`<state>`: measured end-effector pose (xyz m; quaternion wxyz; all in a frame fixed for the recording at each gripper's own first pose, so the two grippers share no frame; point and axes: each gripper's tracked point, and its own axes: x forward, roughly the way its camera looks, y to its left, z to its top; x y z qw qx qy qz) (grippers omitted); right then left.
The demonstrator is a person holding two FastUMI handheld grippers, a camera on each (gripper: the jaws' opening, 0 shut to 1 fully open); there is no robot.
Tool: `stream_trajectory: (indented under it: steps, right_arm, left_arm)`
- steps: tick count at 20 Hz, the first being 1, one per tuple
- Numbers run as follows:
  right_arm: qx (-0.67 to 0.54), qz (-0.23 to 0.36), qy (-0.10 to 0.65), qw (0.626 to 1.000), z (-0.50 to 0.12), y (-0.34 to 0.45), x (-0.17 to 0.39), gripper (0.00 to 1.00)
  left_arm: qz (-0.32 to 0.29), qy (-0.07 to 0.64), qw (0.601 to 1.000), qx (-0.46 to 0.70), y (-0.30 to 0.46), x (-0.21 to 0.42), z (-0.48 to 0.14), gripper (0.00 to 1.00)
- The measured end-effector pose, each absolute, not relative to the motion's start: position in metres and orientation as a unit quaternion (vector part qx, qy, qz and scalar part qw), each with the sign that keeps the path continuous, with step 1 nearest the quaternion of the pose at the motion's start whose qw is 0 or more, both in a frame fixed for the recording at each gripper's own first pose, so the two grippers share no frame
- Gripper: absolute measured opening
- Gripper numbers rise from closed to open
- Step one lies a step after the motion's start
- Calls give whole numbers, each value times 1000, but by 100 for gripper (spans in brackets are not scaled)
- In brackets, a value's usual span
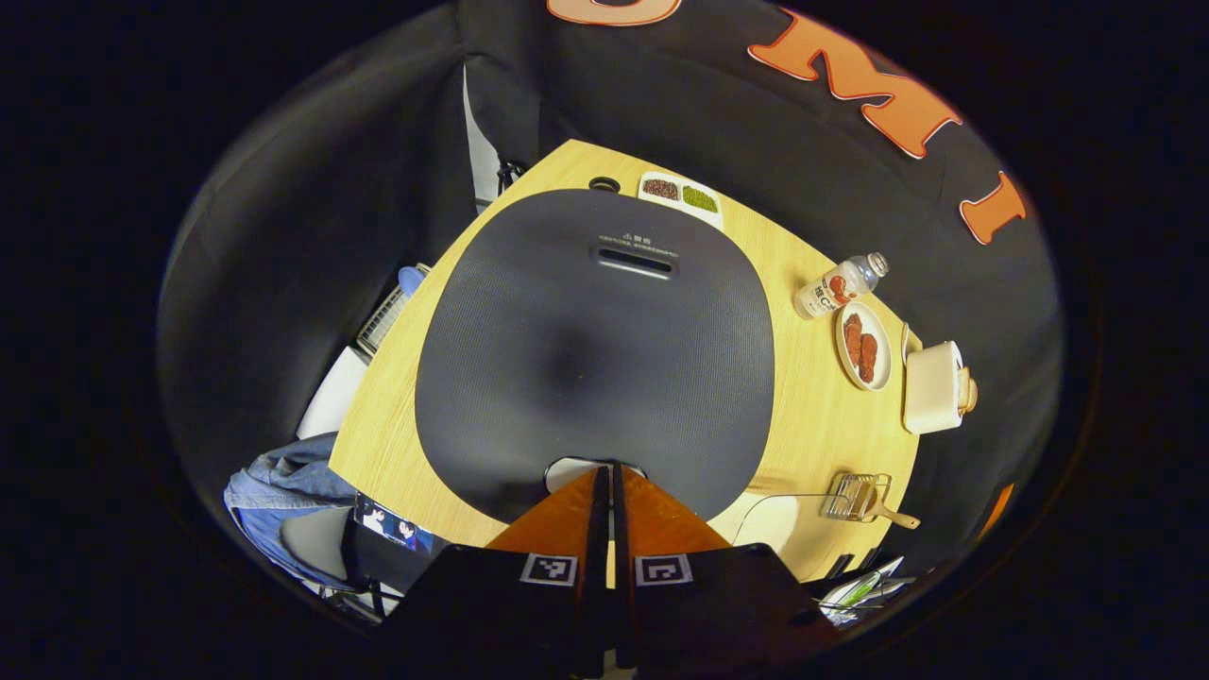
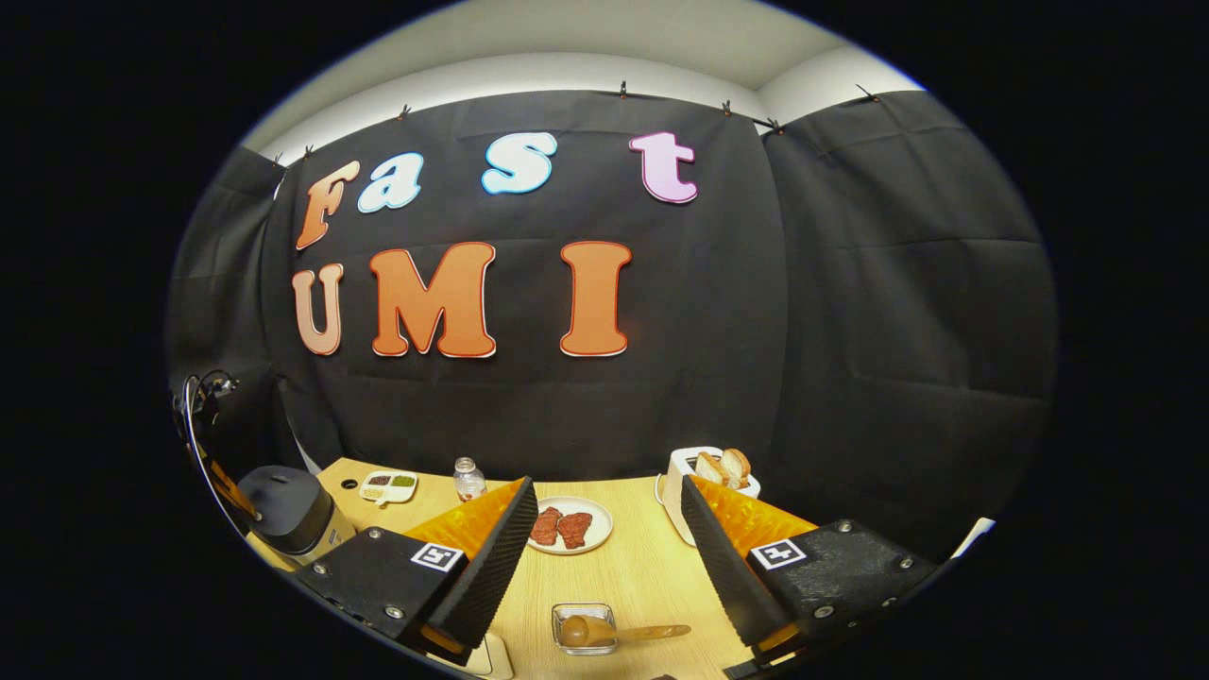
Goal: Close the left gripper, press the button to open the rice cooker; take a wooden spoon from the chopstick holder with the right hand, scoop a spoonful of rice and pour it into the rice cooker, then put the wooden spoon back into the chopstick holder.
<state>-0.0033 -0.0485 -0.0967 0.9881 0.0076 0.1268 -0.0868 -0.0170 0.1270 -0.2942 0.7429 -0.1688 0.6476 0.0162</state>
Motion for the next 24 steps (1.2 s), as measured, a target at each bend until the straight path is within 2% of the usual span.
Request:
stream_trajectory:
  steps: [2, 3, 6, 12, 16, 21, 23, 24]
  right_arm:
    - [8, -86, 134, 987, -102, -45, -3, 95]
    - [9, -84, 138, 987, -105, -41, -2, 95]
    - [10, -77, 151, 986, -114, -34, 1, 95]
    - [11, -69, 162, 984, -124, -23, 6, 95]
    - [19, -64, 175, 982, -135, -20, 6, 95]
    - [23, -51, 197, 979, -150, -15, 2, 95]
    - [18, -47, 201, 978, -155, -16, 2, 95]
    - [14, -42, 208, 977, -160, -15, 1, 95]
  left_arm:
    - [8, 666, 726, -172, 125, -19, -299, 7]
    - [7, 659, 732, -173, 128, -13, -299, 8]
    - [-19, 673, 718, -178, 129, -17, -299, 8]
    - [-56, 653, 727, -207, 136, -21, -291, 8]
    - [-69, 614, 760, -201, 134, -22, -285, 7]
    - [-82, 567, 815, -85, 130, -21, -266, 7]
    - [-82, 526, 846, -26, 131, -9, -247, 7]
    - [-79, 499, 863, -2, 132, -1, -235, 0]
